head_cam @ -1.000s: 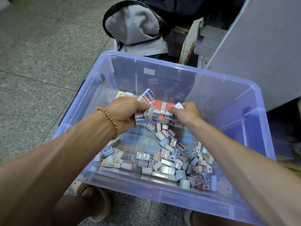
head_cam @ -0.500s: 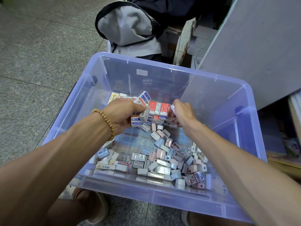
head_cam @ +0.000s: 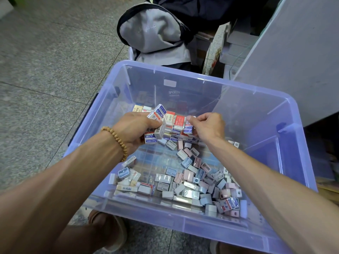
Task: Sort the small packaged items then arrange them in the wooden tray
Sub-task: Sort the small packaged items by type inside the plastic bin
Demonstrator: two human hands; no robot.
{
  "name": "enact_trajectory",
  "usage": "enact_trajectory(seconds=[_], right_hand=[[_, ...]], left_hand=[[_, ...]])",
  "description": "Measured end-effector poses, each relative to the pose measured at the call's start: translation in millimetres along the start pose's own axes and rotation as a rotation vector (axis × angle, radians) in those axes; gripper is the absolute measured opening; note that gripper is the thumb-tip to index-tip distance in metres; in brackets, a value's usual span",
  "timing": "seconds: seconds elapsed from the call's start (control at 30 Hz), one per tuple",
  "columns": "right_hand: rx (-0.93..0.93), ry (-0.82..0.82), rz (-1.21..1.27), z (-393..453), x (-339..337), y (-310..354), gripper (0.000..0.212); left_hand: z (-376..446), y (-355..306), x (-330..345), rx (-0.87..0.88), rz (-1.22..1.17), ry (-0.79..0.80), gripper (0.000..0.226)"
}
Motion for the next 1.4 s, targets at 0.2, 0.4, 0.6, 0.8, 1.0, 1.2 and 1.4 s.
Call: enact_trajectory(seconds=[0.2,0.4,0.6,0.8,1.0,1.2,1.4], right_hand=[[-0.182,0.000,-0.072,-13,-7,5,0.010],[-0.414,0.044,-0.341,-14,10,28,0.017],[-0.543,0.092,-0.492,-24,10,19,0.027],[-0.602,0.115,-0.662,-22,16,22,0.024],[-0.301,0.361,0.078,-37,8,43,0.007],[-0.176,0.598,0.345,-65,33,50,0.009],[-0.008,0.442,0.407,-38,33,47,0.006]], left_hand=[[2,-2,3,0.005,-0.002,-0.002,0.019],[3,1,4,-0.001,0.012,0.001,0.018],[4,0,3,-0.012,0.011,-0.006,0.018],[2,6,5,-0.046,0.036,0.018,0.017],[-1,9,7,-0.054,0.065,0.081,0.018],[-12,14,13,-0.059,0.074,0.201,0.015],[-27,19,-24,-0.089,0.010,0.036,0.024]])
Point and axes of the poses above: each hand's wrist, its own z-axis towards the middle knuckle, its own x-axis out of the palm, y = z × x, the point moved 8 cm from there along z, towards the middle knuckle, and after that the axes turned 5 degrees about y, right-handed, at the moved point
